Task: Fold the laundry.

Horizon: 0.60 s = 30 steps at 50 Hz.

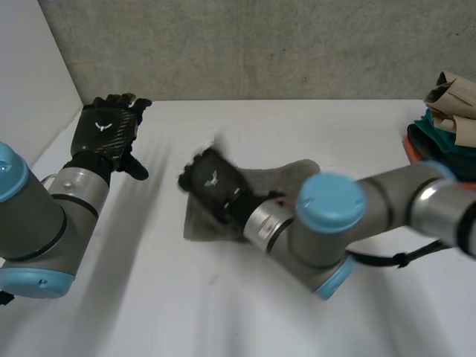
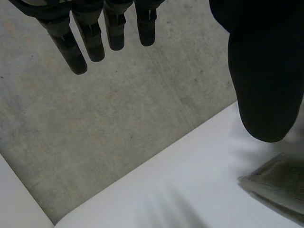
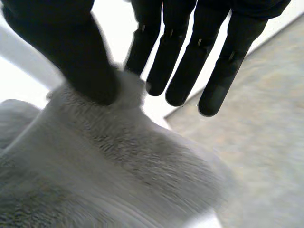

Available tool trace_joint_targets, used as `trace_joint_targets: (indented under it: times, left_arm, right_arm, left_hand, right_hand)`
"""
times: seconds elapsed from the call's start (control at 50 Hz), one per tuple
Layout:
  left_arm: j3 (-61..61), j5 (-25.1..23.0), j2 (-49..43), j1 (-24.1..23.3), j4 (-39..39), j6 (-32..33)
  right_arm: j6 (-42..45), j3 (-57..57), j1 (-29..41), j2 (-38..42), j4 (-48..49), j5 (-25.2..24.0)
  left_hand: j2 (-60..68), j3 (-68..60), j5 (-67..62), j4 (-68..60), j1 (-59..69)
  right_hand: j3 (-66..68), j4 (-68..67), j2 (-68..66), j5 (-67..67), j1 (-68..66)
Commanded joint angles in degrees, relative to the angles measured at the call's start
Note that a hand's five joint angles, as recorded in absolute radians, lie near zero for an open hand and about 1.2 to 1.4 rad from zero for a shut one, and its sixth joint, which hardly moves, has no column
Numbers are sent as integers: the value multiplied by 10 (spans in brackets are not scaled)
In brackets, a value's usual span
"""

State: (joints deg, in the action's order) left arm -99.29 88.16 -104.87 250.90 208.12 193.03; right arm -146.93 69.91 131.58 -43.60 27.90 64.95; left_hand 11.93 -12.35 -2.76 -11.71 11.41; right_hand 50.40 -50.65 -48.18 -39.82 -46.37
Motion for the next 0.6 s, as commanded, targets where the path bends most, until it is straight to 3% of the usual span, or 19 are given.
trace_joint_targets:
  times: [0.02,0.12,0.24,0.3,0.34,0.38,0.4,0.42,0.52,0.6]
  left_arm:
    - [16,1,-30,-15,1,1]
    - [34,0,-32,-35,1,1]
    - [45,0,-32,-47,2,0]
    - [47,0,-37,-59,2,1]
    - [47,0,-41,-65,3,1]
    - [47,0,-45,-66,3,1]
    - [47,0,-46,-66,3,1]
    - [46,1,-49,-66,3,1]
    - [46,2,-49,-66,1,1]
    - [45,3,-43,-67,-1,2]
  right_arm:
    - [-7,13,1,-15,-25,81]
    - [-16,55,-29,-91,-103,133]
    - [-31,109,-126,-124,-235,136]
    - [-31,134,-150,-124,-247,136]
    - [-24,159,-176,-120,-234,142]
    - [-19,169,-193,-118,-222,148]
    - [-10,175,-212,-117,-218,154]
    - [-1,178,-221,-118,-213,158]
    - [84,174,-245,-125,-180,194]
    - [106,163,-221,-145,-92,195]
  left_hand:
    - [-19,23,28,17,-14]
    - [-19,23,28,17,-14]
    - [-19,23,28,17,-14]
    - [-19,23,28,17,-14]
    - [-19,23,28,17,-14]
    - [-19,23,28,17,-14]
    - [-19,23,28,17,-14]
    - [-19,23,28,17,-14]
    - [-19,23,28,17,-14]
    - [-19,23,28,17,-14]
  right_hand:
    - [-404,406,382,398,364]
    - [-404,406,382,398,364]
    - [-404,406,382,398,364]
    - [-404,406,382,398,364]
    - [-290,292,267,284,249]
    - [-76,79,54,71,36]
    - [163,-160,-185,-169,-203]
    - [282,-279,-304,-288,-322]
    - [296,-294,-318,-302,-336]
    - [296,-294,-318,-302,-336]
